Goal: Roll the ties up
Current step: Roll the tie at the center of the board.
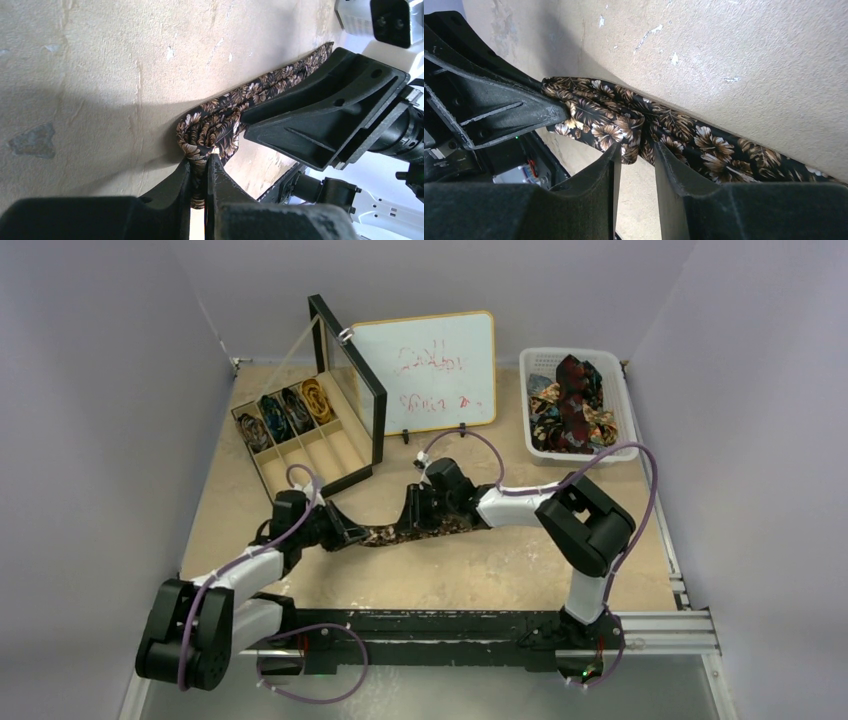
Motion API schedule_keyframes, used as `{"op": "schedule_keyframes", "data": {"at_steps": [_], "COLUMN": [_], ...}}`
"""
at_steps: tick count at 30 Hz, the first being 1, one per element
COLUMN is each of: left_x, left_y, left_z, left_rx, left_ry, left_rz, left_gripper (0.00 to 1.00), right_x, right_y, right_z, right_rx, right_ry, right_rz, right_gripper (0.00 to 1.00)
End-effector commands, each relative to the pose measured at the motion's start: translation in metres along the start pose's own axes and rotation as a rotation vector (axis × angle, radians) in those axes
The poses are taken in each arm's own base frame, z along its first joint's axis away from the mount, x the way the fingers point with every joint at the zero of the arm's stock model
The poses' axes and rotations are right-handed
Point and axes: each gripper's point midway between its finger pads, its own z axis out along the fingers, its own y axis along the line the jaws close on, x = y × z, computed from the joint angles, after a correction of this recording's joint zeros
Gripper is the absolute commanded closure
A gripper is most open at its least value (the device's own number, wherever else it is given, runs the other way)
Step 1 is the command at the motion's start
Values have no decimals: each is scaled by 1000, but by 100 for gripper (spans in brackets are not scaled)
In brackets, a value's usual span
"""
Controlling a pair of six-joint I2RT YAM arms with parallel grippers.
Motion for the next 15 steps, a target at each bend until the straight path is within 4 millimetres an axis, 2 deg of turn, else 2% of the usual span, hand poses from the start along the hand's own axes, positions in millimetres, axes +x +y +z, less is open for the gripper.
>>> {"op": "schedule_keyframes", "data": {"at_steps": [1,7,15], "left_x": [-18,-24,-35], "left_y": [-10,-14,-13], "left_z": [-3,-5,-10], "left_rx": [-14,-31,-111], "left_ry": [-45,-55,-68], "left_rz": [26,25,48], "left_gripper": [100,100,100], "right_x": [-19,-17,-20], "right_y": [10,7,14], "right_z": [-9,-2,7], "right_rx": [17,18,24], "right_ry": [-58,-44,-36], "right_rz": [-54,-52,-63], "right_gripper": [68,78,81]}}
